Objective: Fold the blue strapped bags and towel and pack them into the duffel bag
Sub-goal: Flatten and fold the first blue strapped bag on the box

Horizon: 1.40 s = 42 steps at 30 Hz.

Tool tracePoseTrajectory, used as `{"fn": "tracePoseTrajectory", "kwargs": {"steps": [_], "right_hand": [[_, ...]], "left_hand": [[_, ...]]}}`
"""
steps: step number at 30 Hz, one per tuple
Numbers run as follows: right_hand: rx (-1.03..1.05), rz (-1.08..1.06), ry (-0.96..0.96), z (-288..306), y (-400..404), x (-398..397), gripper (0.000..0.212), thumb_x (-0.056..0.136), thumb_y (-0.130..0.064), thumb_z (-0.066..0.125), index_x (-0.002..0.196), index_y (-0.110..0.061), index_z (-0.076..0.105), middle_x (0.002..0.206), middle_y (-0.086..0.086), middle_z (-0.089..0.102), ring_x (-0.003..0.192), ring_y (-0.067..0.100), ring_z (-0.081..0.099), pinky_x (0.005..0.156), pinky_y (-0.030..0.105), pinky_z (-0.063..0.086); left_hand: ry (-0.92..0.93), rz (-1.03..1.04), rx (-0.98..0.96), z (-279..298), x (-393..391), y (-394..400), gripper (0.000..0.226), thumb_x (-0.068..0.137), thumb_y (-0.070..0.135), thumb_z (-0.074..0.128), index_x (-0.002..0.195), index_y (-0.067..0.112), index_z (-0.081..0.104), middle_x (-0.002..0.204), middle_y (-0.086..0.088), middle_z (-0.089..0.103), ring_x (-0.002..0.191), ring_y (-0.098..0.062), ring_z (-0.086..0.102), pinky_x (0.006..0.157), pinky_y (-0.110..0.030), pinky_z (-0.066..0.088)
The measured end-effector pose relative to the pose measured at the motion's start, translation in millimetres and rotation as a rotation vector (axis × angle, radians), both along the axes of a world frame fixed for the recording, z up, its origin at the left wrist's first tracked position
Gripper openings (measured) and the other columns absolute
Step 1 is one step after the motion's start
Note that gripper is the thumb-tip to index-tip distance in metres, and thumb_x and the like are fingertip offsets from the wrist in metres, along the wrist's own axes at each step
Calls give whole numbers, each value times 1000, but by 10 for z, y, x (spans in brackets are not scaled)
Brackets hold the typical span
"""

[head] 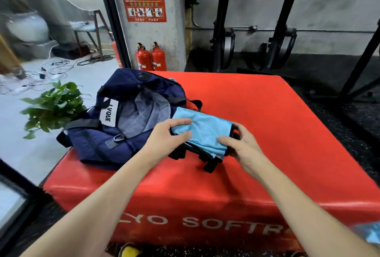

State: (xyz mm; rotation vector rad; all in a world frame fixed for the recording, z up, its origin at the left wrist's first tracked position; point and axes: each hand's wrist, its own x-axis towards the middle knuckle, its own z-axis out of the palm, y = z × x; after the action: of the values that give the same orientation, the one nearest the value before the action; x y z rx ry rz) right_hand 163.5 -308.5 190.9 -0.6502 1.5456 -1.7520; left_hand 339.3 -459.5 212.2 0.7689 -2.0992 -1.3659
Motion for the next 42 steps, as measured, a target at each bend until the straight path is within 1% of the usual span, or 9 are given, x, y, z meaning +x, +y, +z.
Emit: {"fn": "tracePoseTrajectory", "kwargs": {"steps": [4, 11, 14, 17, 22, 27, 35, 38, 42], "right_hand": [[12, -93, 143, -2, -387, 284, 44, 85, -2, 75, 112, -25, 49, 103, 8, 65, 87, 18, 65, 76, 37, 54], [43, -163, 544, 278, -1380, 651, 31, 87, -10, 69, 83, -23, 41, 77, -8, 45, 64, 3, 39, 63, 19, 35], [84, -161, 590, 313, -1876, 759, 21, 86, -3, 59, 77, -21, 54, 70, -11, 55, 59, 2, 45, 59, 17, 37], [197, -141, 585, 256, -2320, 796, 30, 87, 0, 52, 76, -24, 66, 70, -11, 60, 60, 6, 49, 54, 17, 35], [371, -109, 600, 99, -2741, 761, 27, 92, -8, 54, 102, -21, 76, 104, -1, 72, 96, 24, 64, 84, 33, 48], [346, -107, 446, -35, -2992, 767, 27, 87, -11, 62, 104, -27, 74, 102, 2, 74, 78, 19, 64, 78, 35, 55], [81, -80, -280, -75, -3356, 988, 19, 90, 3, 65, 106, -5, 71, 100, 13, 72, 90, 25, 70, 85, 38, 60], [167, -60, -73, -118, -3404, 969, 17, 84, -12, 73, 100, -19, 74, 98, 5, 74, 93, 23, 72, 91, 44, 58], [399, 38, 441, -43, -3278, 899, 30, 82, -34, 74, 110, -29, 70, 104, -4, 70, 91, 17, 65, 85, 29, 50]], "left_hand": [[47, 72, -17, 22, 353, -226, 43, 71, 38, 79, 114, 38, 73, 122, 18, 68, 118, 4, 58, 110, -28, 41], [-28, 250, -74, 63, 677, -914, 40, 86, 22, 75, 124, 35, 67, 132, 11, 59, 123, 0, 52, 113, -25, 36], [-155, 276, -94, 101, 659, -1339, 43, 88, 18, 69, 129, 30, 65, 126, 5, 64, 108, -24, 61, 102, -33, 44], [-266, 237, -68, 113, 530, -1828, 42, 85, 9, 65, 122, 29, 68, 92, 0, 66, 63, -17, 54, 68, -25, 47], [-408, 94, 18, -24, 250, -2420, 47, 81, -3, 59, 115, 26, 71, 113, -7, 70, 75, -18, 58, 70, -27, 49], [-441, 27, 30, -188, 160, -2751, 56, 85, -9, 52, 131, 21, 64, 129, 0, 61, 99, -19, 63, 86, -21, 52], [-401, 9, -9, -453, 306, -2884, 77, 79, -7, 46, 146, 31, 50, 138, 6, 51, 119, -9, 54, 87, -1, 43], [-368, -3, -20, -476, 357, -2926, 77, 76, 5, 61, 145, 38, 50, 144, 2, 54, 125, -10, 56, 107, -26, 46], [-375, 4, -63, -386, 493, -2975, 94, 65, 32, 91, 146, 44, 46, 146, 9, 49, 133, -7, 48, 114, -25, 35]]}}
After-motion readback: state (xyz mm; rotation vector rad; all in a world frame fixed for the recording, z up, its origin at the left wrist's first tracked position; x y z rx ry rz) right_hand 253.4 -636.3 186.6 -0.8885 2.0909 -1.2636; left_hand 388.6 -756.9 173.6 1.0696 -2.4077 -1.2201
